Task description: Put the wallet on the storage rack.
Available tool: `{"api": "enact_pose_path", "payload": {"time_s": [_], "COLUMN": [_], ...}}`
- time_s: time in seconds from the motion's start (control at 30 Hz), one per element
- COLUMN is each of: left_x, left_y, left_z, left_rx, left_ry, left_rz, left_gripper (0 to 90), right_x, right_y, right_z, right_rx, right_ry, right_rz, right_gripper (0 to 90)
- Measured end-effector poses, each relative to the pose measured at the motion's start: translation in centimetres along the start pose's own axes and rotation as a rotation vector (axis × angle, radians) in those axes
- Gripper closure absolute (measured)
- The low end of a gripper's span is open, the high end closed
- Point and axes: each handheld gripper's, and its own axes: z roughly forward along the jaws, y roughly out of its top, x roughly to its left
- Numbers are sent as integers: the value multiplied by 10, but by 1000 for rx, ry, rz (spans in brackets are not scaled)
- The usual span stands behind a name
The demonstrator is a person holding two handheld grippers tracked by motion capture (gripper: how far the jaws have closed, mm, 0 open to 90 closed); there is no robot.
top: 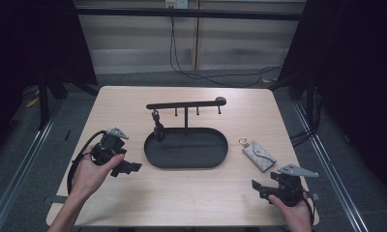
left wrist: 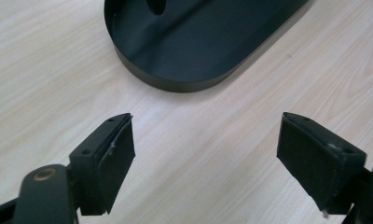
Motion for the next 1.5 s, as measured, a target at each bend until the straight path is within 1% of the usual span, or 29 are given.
{"api": "enact_pose_path", "payload": {"time_s": [0.03,0.07,0.13,0.17,0.2,0.3,0.37,0.4,0.47,0.5,0.57,0.6,0.63,0.67,0.7,0.77,0.83,0.87,0.9,0.93,0.97,1.07,1.1,1.23,1.3,1.37,1.4,1.43,1.5], "left_x": [-1,-1,-3,-3,-4,-6,-8,-7,-7,-7,-7,-8,-9,-11,-12,-15,-16,-17,-17,-18,-18,-19,-21,-21,-21,-20,-19,-20,-21], "left_y": [-6,-6,-14,-14,-19,-25,-32,-36,-45,-51,-60,-64,-68,-72,-75,-83,-90,-93,-98,-100,-100,-104,-106,-111,-112,-112,-112,-113,-113], "left_z": [2,2,4,4,4,5,7,7,9,10,11,12,12,11,11,11,14,15,14,13,13,11,11,15,17,17,17,17,16], "left_rx": [-18,-18,-46,-46,-69,-87,-88,-83,-102,-115,-124,-118,-132,-150,-152,-175,-178,-176,-178,-196,-196,-230,-239,-240,-222,-241,-236,-233,-234], "left_ry": [-10,-10,10,10,7,9,-14,-39,-47,-55,-75,-74,-59,-54,-59,-71,-91,-92,-66,-48,-48,-48,-35,-45,-56,-83,-89,-72,-63], "left_rz": [-5,-5,-9,-9,-15,-26,-35,-36,-51,-74,-81,-75,-73,-70,-59,-73,-81,-87,-99,-111,-111,-125,-124,-126,-125,-134,-133,-134,-136], "left_gripper": [193,193,193,193,193,194,197,197,197,199,208,220,220,220,220,218,217,218,218,223,225,226,226,226,225,225,225,224,217], "right_x": [0,0,0,0,0,0,0,-1,-1,0,0,0,0,0,-1,-1,-2,-2,-3,-3,-3,-4,-5,-6,-6,-7,-7,-8,-9], "right_y": [0,0,0,0,0,0,0,0,0,0,0,0,0,0,0,0,1,1,1,1,1,3,5,9,13,17,19,23,27], "right_z": [0,0,0,0,0,0,-1,-1,0,0,0,0,0,0,0,-1,-1,-2,-2,-2,-2,-2,-1,0,-1,-1,-2,-3,-4], "right_rx": [-1,-1,-1,-1,-1,-2,-4,-3,-2,-1,-1,-1,-1,-1,-6,-8,-13,-14,-13,-15,-15,-12,-7,1,-2,6,10,12,9], "right_ry": [-1,-1,-1,-1,-1,-1,-2,-3,-2,-2,-1,-1,-1,-2,-1,-2,2,3,7,7,7,11,12,15,24,36,34,41,39], "right_rz": [1,1,1,0,1,1,3,4,5,5,5,5,7,10,11,21,29,31,33,35,35,38,36,28,31,36,34,28,32], "right_gripper": [176,176,176,176,176,176,176,176,176,176,176,176,176,176,176,176,176,176,176,176,176,176,176,188,190,191,191,191,192]}}
